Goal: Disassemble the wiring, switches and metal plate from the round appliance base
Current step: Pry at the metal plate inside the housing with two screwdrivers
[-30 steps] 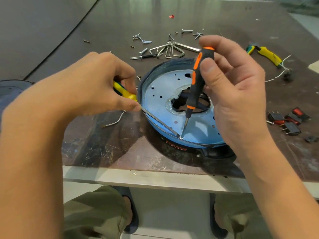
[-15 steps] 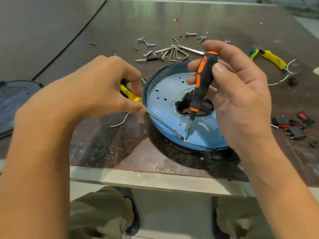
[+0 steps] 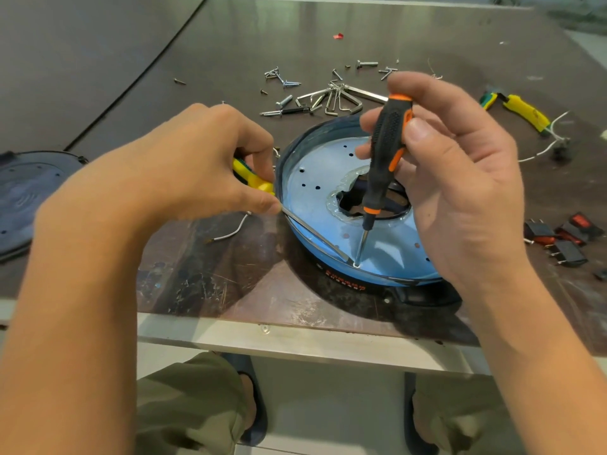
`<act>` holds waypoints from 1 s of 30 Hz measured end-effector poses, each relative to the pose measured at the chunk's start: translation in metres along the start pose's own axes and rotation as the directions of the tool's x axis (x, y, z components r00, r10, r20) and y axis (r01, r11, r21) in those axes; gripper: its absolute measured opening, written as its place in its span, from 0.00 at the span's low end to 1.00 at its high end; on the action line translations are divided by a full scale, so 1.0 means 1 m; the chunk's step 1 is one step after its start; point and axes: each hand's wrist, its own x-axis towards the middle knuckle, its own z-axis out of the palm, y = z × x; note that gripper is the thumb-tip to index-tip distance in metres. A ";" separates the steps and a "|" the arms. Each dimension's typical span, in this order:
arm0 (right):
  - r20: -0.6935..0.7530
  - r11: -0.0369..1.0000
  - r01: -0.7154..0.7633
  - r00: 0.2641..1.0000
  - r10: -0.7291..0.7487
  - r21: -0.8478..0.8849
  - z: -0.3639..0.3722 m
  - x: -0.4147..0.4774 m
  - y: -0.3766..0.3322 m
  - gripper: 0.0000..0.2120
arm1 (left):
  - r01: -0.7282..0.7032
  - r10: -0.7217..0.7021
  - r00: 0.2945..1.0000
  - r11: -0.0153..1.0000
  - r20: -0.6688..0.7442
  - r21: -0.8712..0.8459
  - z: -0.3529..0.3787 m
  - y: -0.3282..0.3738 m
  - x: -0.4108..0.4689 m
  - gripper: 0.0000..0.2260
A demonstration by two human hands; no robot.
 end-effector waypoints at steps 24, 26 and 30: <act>-0.072 0.999 0.007 0.997 -0.005 0.031 0.003 -0.001 -0.005 0.09 | 0.003 -0.003 1.000 1.000 0.009 -0.003 0.000 0.000 0.000 0.12; -0.077 0.998 0.046 0.996 -0.049 -0.045 0.003 0.000 -0.004 0.08 | 0.004 -0.004 1.000 1.000 0.010 -0.006 0.000 0.000 0.000 0.12; -0.081 1.000 0.026 0.996 -0.026 0.004 0.000 0.000 -0.003 0.11 | 0.008 -0.008 1.000 1.000 0.012 -0.005 0.000 0.000 0.000 0.12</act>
